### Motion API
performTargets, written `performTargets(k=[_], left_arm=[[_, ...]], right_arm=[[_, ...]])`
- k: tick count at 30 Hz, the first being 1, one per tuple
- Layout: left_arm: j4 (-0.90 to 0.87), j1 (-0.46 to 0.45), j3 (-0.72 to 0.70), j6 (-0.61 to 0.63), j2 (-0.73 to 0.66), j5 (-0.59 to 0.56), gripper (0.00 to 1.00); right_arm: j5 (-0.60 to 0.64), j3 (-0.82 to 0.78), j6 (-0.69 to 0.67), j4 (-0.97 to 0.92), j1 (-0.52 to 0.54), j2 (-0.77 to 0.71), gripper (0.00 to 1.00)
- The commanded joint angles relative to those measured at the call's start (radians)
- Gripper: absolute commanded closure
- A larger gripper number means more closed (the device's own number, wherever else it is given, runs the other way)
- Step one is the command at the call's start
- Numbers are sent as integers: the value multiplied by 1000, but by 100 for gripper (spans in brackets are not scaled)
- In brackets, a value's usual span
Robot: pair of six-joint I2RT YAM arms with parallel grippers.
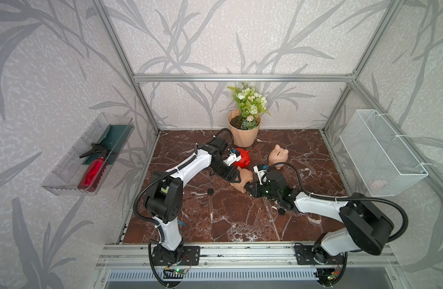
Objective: Close piggy banks
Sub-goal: Screw the knob on the piggy bank, then move the piggy bank to the center of the board.
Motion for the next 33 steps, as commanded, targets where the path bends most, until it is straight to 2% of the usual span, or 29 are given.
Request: performTargets(k=[1, 6, 10, 14, 16, 24, 33], left_arm=[[-62, -21, 49, 65, -10, -104, 14], [-49, -55, 87, 87, 1, -139, 13], [-50, -94, 119, 102, 36, -146, 7], [-84, -112, 174, 88, 105, -147, 1], [-91, -124, 188, 88, 130, -145, 1], [-48, -164, 166, 77, 173, -274, 1], [-4, -169, 163, 25, 193, -291, 1]], right_arm=[[-4, 20, -83, -145, -9, -72, 82], [-4, 11, -116, -257, -45, -171, 82], [21, -16, -127, -317, -97, -269, 83], [24, -26, -141, -374, -151, -341, 77], [19, -27, -149, -389, -169, -359, 74], [2, -47, -126, -381, -200, -371, 66], [-35, -56, -95, -337, -202, -330, 63]])
